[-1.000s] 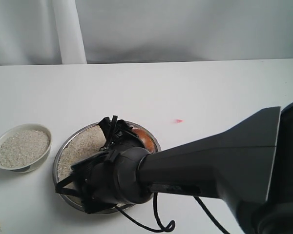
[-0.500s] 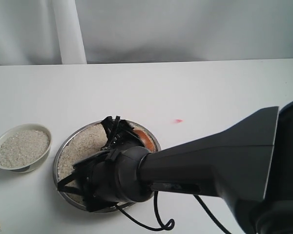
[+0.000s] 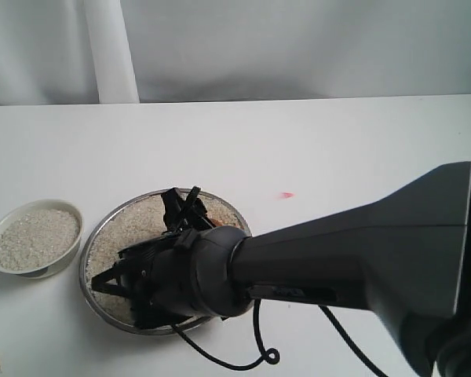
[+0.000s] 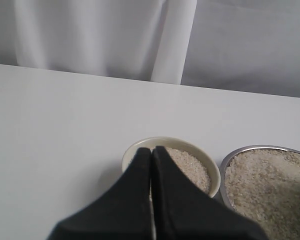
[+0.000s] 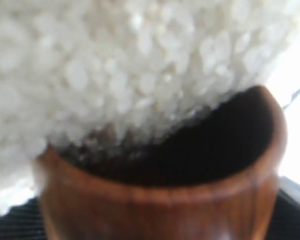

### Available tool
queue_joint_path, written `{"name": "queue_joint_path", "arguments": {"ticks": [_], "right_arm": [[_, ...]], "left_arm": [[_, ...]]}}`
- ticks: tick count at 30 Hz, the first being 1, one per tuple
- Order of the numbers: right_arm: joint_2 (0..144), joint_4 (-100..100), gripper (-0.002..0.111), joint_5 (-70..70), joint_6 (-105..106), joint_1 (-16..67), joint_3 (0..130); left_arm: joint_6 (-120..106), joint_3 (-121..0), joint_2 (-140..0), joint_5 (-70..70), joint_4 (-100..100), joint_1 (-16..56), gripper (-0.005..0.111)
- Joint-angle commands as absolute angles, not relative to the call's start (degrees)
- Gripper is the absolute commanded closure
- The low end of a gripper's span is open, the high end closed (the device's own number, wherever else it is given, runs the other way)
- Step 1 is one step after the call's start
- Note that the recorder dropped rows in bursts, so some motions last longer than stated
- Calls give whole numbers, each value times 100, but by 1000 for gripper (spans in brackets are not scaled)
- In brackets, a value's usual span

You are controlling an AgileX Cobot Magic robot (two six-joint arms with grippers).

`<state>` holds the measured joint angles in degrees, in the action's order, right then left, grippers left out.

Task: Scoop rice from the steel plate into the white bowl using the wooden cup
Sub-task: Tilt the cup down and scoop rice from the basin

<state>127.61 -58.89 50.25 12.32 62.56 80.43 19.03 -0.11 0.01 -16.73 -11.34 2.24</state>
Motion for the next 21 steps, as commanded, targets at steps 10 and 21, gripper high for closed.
{"name": "queue_joint_path", "arguments": {"ticks": [10,21], "right_arm": [[12826,-5079,108,3734,956,6204,8014],[12826,-4878,108,3269,170,5901,8014]], "left_arm": [[1928,0,0,-1632,-1141,233,107],[1928,0,0,-1632,-1141,233,107]]}}
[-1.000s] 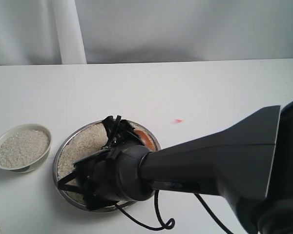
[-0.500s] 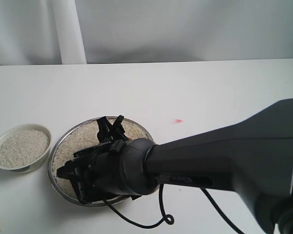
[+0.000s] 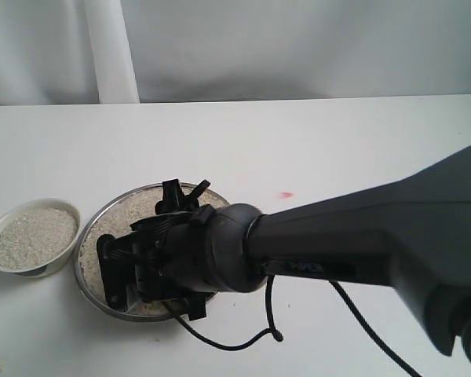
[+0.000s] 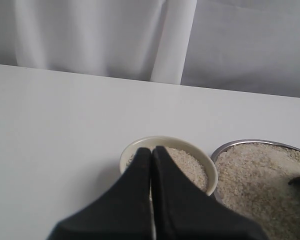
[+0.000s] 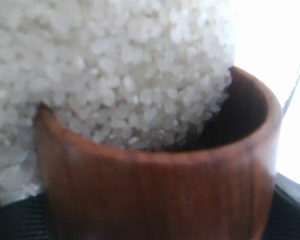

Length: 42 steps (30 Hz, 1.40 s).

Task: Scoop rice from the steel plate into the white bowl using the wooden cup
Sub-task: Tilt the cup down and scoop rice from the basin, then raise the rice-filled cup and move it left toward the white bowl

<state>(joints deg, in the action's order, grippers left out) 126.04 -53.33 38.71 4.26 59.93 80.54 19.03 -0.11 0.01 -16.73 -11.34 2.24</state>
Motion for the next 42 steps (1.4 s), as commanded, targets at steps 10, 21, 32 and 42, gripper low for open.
{"name": "queue_joint_path", "arguments": {"ticks": [10,21,32,42], "right_arm": [[12826,-4369,108,2844,-73,5575,8014],[12826,-4331,108,1983,-754,5356,8014],[12445,-4331,108,310,-1201,4991,7269],[11690,-3746,108,-2112,-1209,4326,6776]], "left_arm": [[1928,0,0,-1632,-1141,233,107],[1928,0,0,-1632,-1141,233,107],[1928,0,0,-1632,-1141,233,107],[1928,0,0,-1632,-1141,233,107]]}}
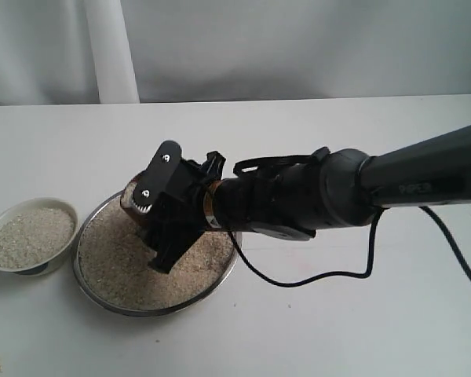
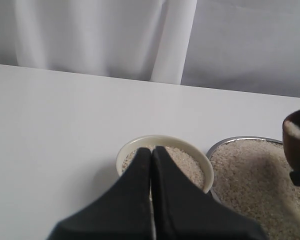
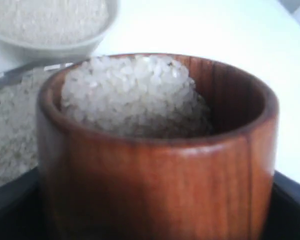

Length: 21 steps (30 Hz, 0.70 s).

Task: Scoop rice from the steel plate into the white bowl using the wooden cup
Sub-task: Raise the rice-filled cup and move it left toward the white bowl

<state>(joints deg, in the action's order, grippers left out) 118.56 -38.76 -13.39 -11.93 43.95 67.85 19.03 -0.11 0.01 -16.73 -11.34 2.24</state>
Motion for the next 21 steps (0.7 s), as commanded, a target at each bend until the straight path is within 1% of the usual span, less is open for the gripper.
{"name": "queue_joint_path", "arguments": {"ticks": [1,4,11,21], "right_arm": [[11675,-3731,108,-2251,-1209,4326,6776],[11626,-3661,108,-2518,-1209,4326,6776],[11626,-3618,108,-2435,-1199,4340,6852],[11640,-4002,108,-1007,-1163,4627,7744]], "left_arm": [[1928,0,0,-1632,-1141,233,107],[1928,0,0,-1632,-1141,233,107],[1928,0,0,-1632,-1141,233,107],[1928,0,0,-1632,-1141,233,107]]}}
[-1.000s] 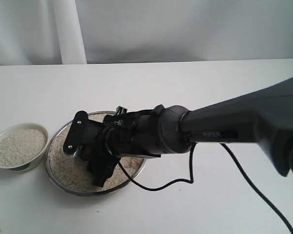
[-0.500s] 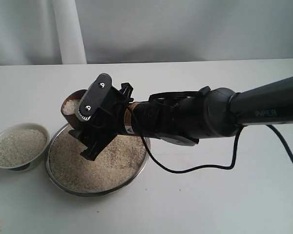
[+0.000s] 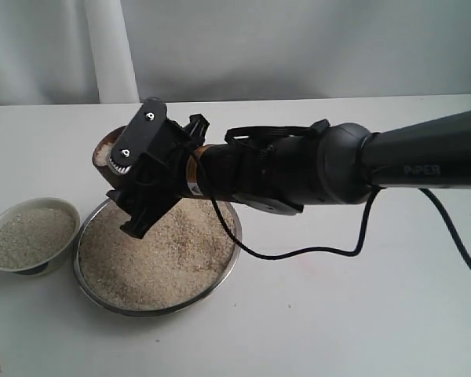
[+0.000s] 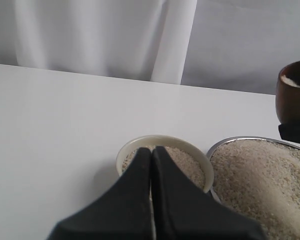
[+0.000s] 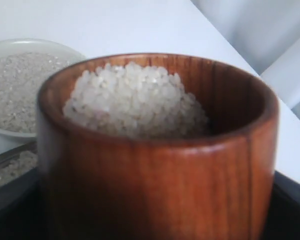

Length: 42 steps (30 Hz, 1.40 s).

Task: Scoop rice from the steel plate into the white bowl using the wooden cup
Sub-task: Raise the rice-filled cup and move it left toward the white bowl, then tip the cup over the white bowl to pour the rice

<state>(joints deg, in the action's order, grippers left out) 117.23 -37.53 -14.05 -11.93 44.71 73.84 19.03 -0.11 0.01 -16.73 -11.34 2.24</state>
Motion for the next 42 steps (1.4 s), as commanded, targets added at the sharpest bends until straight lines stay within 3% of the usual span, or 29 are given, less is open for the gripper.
{"name": "queue_joint_path", "arguments": {"ticks": [1,9,24,42], "right_arm": [[11640,-4071,108,-850,-1134,4670,7864],[11773,-4164,108,-262,-1049,4880,8657],[13265,-4436,108,1230,40,5530,10601],[13543,-5831,108,1849,300,5800,10813]], "left_arm": [[1928,0,0,-1632,-1141,233,107],[1928,0,0,-1632,-1141,233,107],[1928,0,0,-1632,-1141,233,107],[1928,0,0,-1632,-1141,233,107]]}}
